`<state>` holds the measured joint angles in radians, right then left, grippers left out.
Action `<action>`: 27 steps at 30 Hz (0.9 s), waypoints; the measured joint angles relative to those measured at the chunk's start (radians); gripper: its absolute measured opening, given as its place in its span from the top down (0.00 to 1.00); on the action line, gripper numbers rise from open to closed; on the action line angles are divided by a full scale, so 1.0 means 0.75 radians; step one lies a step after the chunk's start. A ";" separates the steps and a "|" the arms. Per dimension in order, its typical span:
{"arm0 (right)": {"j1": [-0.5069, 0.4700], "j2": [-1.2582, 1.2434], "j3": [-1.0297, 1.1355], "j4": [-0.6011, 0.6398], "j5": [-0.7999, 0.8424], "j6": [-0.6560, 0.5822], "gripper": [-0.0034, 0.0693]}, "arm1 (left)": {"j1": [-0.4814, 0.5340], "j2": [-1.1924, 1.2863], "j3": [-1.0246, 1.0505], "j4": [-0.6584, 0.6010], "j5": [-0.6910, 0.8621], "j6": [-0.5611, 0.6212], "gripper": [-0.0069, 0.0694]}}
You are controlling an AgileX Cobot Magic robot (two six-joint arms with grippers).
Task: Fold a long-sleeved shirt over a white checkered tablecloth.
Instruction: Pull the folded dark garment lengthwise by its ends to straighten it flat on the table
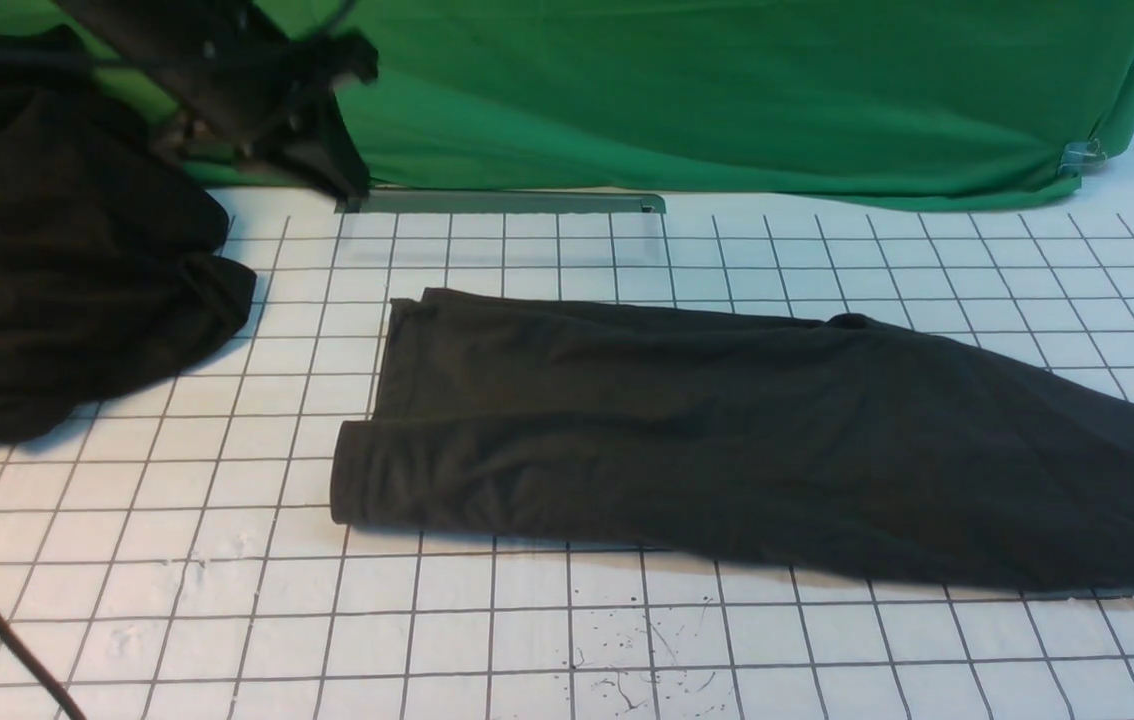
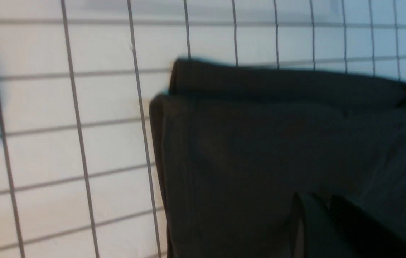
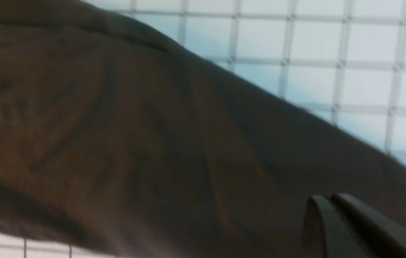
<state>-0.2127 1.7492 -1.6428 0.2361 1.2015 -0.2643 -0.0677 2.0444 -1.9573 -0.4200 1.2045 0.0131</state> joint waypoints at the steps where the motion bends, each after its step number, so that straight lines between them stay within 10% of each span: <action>1: -0.017 -0.049 0.062 -0.003 0.003 0.001 0.95 | -0.016 -0.014 0.059 0.007 0.001 0.007 0.80; 19: -0.028 -0.294 0.564 -0.040 -0.143 -0.091 0.92 | -0.137 0.028 0.638 0.252 -0.094 -0.009 0.78; 27: -0.088 -0.260 0.564 -0.077 -0.248 -0.030 0.66 | -0.137 -0.083 0.528 0.306 -0.052 -0.042 0.73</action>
<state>-0.2790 1.5539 -1.2198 0.1787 1.0153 -0.2865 -0.1703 1.9824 -1.5610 -0.1903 1.1653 -0.0185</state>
